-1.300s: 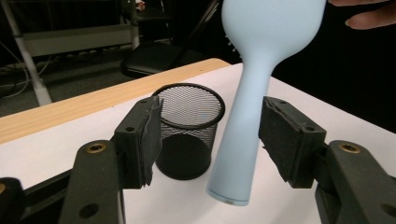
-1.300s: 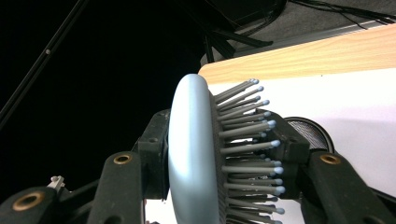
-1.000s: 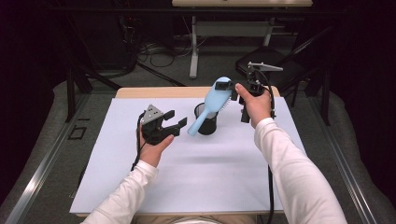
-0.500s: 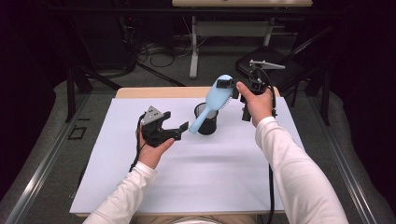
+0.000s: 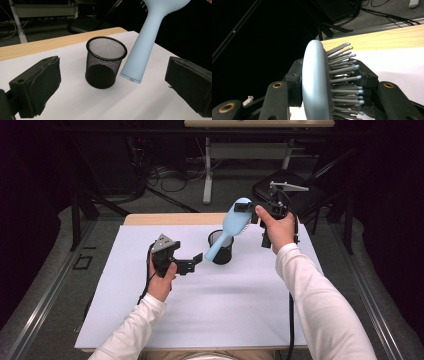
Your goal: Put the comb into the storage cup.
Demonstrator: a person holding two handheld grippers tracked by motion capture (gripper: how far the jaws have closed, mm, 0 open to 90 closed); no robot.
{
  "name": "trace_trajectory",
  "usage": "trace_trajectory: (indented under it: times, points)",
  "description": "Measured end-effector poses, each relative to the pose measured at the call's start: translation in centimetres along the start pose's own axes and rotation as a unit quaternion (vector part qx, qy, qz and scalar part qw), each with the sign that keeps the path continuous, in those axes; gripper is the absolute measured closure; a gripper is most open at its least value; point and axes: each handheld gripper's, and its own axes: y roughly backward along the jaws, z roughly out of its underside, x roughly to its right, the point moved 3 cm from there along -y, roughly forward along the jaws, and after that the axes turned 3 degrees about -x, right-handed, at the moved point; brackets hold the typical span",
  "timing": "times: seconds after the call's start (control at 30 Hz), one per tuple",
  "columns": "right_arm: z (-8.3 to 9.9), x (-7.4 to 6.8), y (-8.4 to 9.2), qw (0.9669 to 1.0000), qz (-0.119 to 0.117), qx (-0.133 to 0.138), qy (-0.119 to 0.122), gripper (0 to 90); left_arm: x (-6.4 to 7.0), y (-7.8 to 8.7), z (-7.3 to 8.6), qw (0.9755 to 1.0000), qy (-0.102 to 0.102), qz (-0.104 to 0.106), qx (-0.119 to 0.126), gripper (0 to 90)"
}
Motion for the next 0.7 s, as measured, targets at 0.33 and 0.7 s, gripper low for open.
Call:
trace_trajectory:
  times: [0.33,0.7]
  points:
    - [-0.4,-0.6,0.4,1.0,0.005,0.001,0.008,49.4,0.2,1.1,-0.2,0.9996,-0.022,-0.018,-0.009,0.4]
    - [-0.9,-1.3,0.8,0.9998,0.008,0.003,0.017,49.4,-0.2,2.3,-0.1,0.9984,-0.039,-0.02,-0.035,0.4]
